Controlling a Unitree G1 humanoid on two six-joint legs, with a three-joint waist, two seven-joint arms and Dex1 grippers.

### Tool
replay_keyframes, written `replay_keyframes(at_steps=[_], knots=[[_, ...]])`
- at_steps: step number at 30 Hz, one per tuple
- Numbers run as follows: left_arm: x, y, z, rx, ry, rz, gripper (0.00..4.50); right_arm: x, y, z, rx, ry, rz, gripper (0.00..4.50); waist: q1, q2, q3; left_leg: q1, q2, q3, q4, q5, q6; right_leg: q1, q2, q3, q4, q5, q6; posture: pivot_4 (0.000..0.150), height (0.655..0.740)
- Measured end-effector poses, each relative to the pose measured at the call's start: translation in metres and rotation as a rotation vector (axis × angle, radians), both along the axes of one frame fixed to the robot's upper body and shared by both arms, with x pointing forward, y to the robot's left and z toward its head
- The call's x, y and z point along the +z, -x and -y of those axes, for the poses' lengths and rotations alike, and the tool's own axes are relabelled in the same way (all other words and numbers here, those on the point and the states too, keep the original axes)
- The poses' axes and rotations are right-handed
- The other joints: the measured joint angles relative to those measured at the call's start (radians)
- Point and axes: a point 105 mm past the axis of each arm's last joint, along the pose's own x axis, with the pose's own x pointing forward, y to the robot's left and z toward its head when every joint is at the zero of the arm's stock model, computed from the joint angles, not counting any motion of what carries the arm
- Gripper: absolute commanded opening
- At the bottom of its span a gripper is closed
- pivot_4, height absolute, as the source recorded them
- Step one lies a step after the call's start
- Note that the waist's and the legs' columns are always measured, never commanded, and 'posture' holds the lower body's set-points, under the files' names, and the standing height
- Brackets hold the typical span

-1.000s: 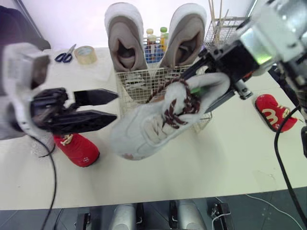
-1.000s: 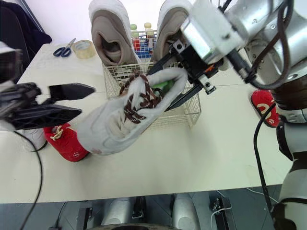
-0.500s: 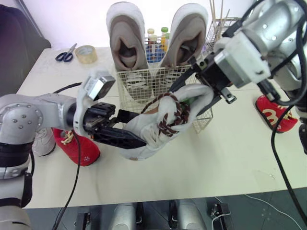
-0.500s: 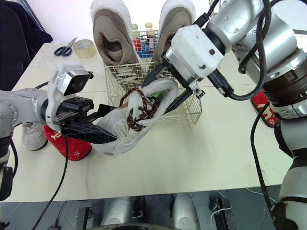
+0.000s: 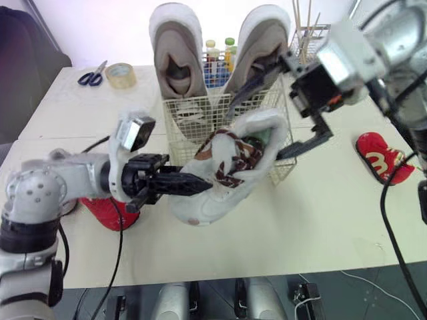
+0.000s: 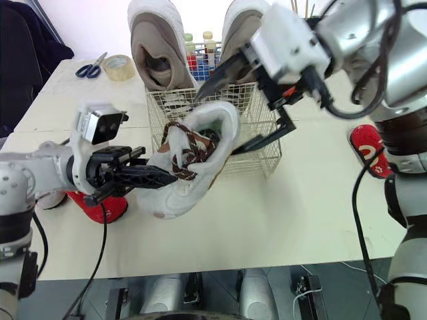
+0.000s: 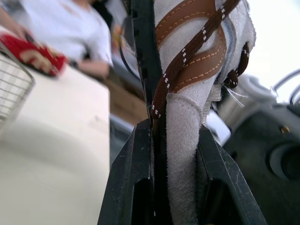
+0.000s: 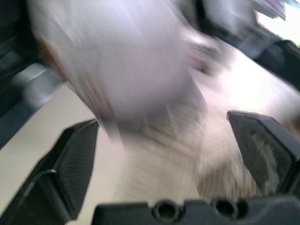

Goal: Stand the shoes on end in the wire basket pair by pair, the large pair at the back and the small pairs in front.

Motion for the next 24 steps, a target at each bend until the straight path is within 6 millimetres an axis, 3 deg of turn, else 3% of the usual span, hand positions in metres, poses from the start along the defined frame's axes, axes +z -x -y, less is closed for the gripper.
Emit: replay_keyframes(at_steps=[2, 4, 10, 13, 24], knots=[[-0.003, -0.001, -0.002, 0.073, 0.024, -0.012, 0.63, -0.008, -0.015, 0.027, -0.203, -0.147, -0.128, 4.48, 0.002, 0.000, 0.000, 0.000, -0.001, 0.000, 0.001, 0.000, 0.000, 0.001, -0.001, 0.000, 0.000, 0.000, 0.000, 0.150, 0.7400], [0.003, -0.001, -0.001, 0.124, 0.064, 0.014, 0.63, -0.014, -0.014, 0.036, -0.286, -0.342, -0.291, 4.48, -0.001, 0.000, 0.000, 0.001, 0.000, -0.001, 0.001, 0.000, 0.000, 0.002, 0.000, -0.001, 0.000, 0.000, -0.001, 0.150, 0.7400], [0.017, -0.013, -0.004, 0.248, 0.180, 0.047, 0.63, -0.014, 0.006, 0.022, -0.186, -0.896, -0.767, 4.48, -0.005, 0.000, -0.001, 0.003, 0.001, -0.002, 0.000, 0.000, 0.000, 0.005, 0.004, -0.002, 0.000, 0.000, -0.001, 0.150, 0.7400], [0.018, -0.018, -0.005, 0.284, 0.196, 0.060, 0.63, -0.029, 0.013, 0.005, -0.179, -0.982, -0.948, 4.48, -0.001, 0.000, -0.001, 0.002, -0.001, -0.001, 0.000, 0.000, 0.000, 0.004, 0.005, -0.002, 0.000, 0.000, 0.000, 0.150, 0.7400], [0.022, -0.035, -0.002, 0.286, 0.188, 0.103, 0.63, -0.029, 0.039, -0.026, -0.117, -0.944, -1.041, 4.48, 0.018, 0.000, -0.001, 0.002, -0.001, -0.001, 0.000, 0.000, 0.001, 0.004, 0.006, -0.002, -0.001, 0.001, 0.000, 0.150, 0.7400]])
